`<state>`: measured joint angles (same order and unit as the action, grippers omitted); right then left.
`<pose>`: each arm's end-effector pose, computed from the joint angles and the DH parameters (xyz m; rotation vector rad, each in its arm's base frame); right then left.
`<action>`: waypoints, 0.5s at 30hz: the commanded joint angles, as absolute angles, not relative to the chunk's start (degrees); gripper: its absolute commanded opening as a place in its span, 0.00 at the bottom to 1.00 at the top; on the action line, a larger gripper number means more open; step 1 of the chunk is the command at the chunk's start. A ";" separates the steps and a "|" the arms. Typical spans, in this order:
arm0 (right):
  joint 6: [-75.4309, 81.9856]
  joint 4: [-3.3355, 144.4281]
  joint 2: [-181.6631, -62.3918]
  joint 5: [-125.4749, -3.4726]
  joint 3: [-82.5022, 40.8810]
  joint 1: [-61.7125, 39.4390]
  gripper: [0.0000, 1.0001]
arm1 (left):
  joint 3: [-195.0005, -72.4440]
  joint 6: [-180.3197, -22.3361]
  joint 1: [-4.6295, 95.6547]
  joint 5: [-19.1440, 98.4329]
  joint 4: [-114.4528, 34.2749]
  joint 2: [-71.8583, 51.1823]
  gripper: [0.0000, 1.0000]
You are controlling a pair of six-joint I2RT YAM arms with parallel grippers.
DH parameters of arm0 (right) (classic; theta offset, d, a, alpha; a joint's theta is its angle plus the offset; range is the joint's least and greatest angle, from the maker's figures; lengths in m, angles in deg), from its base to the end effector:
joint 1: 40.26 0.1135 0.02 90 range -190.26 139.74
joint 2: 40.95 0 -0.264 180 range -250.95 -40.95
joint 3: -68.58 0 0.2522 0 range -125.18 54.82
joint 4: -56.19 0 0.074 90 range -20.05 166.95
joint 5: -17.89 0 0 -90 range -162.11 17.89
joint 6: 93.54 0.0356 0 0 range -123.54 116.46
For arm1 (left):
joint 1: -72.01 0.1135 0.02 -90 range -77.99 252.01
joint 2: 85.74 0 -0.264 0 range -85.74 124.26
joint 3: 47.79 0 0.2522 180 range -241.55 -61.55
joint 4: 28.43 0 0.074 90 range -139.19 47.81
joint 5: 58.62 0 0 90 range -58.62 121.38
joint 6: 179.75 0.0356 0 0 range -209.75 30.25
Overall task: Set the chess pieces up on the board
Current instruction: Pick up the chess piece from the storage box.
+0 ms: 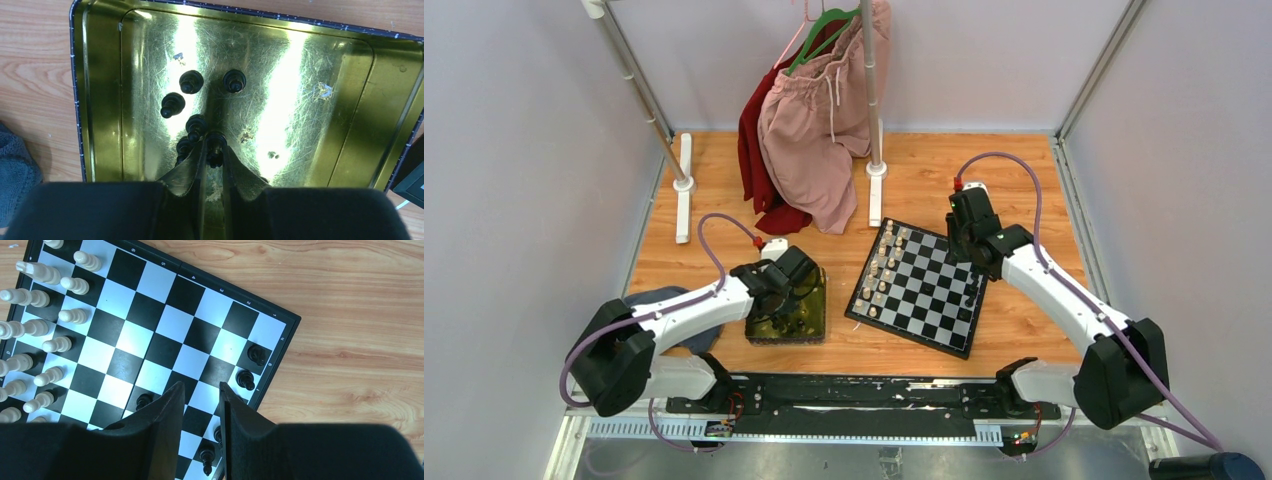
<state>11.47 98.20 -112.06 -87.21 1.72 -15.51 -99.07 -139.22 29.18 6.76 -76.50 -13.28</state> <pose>0.2409 0.1008 0.2663 -0.0746 2.3417 0.0277 0.1665 -0.1341 0.1746 -0.2529 2.5754 0.0495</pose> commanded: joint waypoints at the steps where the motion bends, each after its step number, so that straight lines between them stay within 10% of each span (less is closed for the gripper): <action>1: 11.34 99.48 -110.21 -88.65 0.60 -14.78 0.36 | -99.25 -138.43 29.78 5.68 -77.71 -15.93 0.00; 15: 11.49 99.74 -108.44 -89.37 0.57 -16.82 0.36 | -113.31 -125.92 28.40 8.00 -85.01 -19.43 0.00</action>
<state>11.47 98.24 -110.33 -88.23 1.72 -15.62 -108.36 -131.96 29.18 7.07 -83.12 -18.81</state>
